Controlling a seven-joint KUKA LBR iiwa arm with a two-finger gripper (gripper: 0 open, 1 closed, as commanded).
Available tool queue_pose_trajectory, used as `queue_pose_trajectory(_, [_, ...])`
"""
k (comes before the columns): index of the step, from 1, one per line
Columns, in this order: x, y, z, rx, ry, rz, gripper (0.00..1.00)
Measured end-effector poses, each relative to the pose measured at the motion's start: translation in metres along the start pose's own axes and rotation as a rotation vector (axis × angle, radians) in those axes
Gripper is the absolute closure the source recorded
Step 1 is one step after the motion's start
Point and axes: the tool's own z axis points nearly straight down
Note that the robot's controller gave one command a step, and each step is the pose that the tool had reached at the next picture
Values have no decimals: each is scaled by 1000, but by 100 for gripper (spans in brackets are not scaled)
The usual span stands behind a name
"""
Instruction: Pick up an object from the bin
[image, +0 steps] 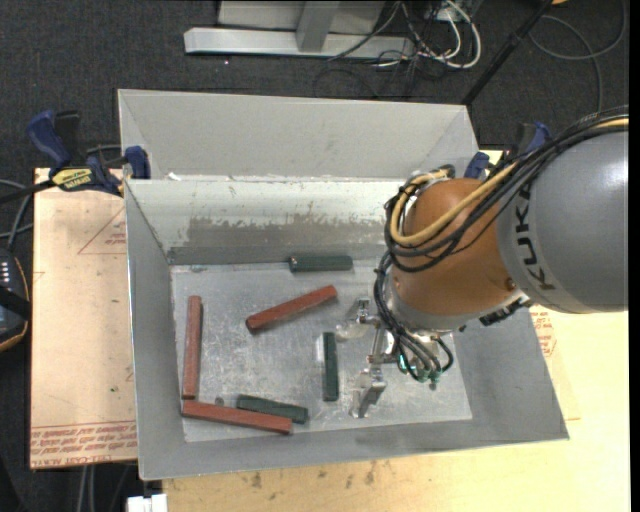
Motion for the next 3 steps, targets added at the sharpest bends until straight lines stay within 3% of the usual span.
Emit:
queue_pose_trajectory(1, [-2, 0, -4, 0, -8, 2, 0])
queue_pose_trajectory(2, [-7, 18, 47, -1, -15, -29, 0])
queue_pose_trajectory(3, [-8, 24, 63, 0, -9, -39, 0])
